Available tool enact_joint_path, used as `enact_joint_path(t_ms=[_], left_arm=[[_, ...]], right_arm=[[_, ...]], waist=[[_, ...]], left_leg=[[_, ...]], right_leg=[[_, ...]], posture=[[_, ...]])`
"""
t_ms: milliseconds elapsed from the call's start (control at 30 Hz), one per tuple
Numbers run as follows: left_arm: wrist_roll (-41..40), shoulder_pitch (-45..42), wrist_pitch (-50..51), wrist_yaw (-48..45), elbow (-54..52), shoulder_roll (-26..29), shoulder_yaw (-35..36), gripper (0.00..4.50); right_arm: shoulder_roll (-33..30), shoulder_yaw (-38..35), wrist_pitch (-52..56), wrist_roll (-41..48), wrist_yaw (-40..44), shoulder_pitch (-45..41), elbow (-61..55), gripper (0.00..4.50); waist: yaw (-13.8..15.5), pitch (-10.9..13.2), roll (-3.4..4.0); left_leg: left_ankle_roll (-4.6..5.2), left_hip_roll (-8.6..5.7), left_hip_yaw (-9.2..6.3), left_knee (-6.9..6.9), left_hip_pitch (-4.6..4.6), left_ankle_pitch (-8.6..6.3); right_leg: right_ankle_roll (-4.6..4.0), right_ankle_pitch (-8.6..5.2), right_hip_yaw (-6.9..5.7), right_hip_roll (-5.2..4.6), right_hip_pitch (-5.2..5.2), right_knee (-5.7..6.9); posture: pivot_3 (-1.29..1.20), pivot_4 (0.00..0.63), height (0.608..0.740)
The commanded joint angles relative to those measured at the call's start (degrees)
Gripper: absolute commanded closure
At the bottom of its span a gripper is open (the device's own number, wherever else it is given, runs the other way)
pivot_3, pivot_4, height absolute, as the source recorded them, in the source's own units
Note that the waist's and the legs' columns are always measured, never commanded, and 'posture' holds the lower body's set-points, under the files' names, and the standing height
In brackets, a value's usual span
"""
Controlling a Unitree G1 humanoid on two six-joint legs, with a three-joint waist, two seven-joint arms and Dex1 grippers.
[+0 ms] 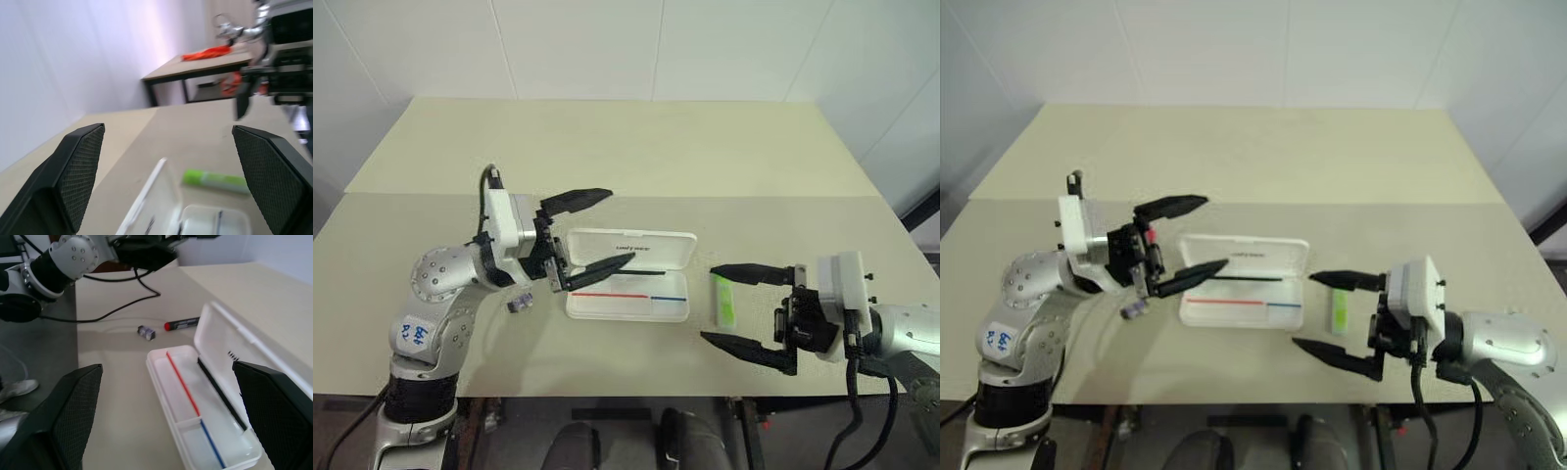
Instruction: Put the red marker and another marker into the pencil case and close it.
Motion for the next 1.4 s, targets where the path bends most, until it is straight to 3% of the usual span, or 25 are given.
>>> enact_joint_path(t_ms=[33, 400, 667, 1100, 1400], left_arm=[[4.9, 2.2, 3.2, 9.0, -3.6, 1.9, 3.4, 0.06], [12.1, 9.8, 6.5, 23.2, -4.5, 1.3, 9.6, 0.06], [15.9, 14.1, 9.8, 30.4, -5.1, 0.3, 10.6, 0.06], [23.4, 13.4, 15.1, 39.4, 2.8, -2.1, 9.1, 0.06], [25.8, 13.0, 15.1, 40.7, 6.7, -4.0, 6.6, 0.06]], right_arm=[[0.8, 2.9, -2.8, -1.2, 3.5, -3.5, 3.0, 0.0], [5.7, 7.0, -7.8, -5.0, 7.7, -4.4, 12.9, 0.0], [5.9, 8.5, -12.4, -8.6, 12.1, -2.1, 14.8, 0.0], [8.2, 4.9, -16.6, -11.0, 9.3, 1.0, 18.4, 0.0], [7.0, 0.5, -17.7, -7.0, 10.4, 3.6, 15.7, 0.0]], waist=[[-0.1, 0.0, 0.0], [-0.1, 0.0, 0.0], [0.0, 0.0, 0.02], [0.1, 0.0, 0.02], [0.0, 0.0, 0.04]], left_leg=[[0.01, -0.01, 0.01, 0.0, 0.0, -0.01], [-0.24, 0.05, 0.04, -0.09, -0.03, 0.02], [-0.27, 0.1, 0.06, -0.1, 0.01, -0.05], [-0.05, 0.14, 0.06, -0.11, 0.02, -0.25], [-0.02, 0.23, 0.09, -0.12, 0.01, -0.34]], right_leg=[[0.01, 0.01, 0.01, 0.0, 0.0, 0.0], [-0.02, -0.01, -0.08, -0.01, -0.03, 0.02], [-0.03, -0.02, -0.1, -0.03, -0.04, 0.0], [-0.09, -0.05, -0.14, -0.06, -0.07, 0.02], [-0.08, -0.05, -0.14, -0.12, -0.07, 0.0]], posture=[[0.0, 0.15, 0.74], [0.0, 0.15, 0.74], [0.0, 0.15, 0.74], [0.0, 0.15, 0.74], [0.0, 0.15, 0.74]])
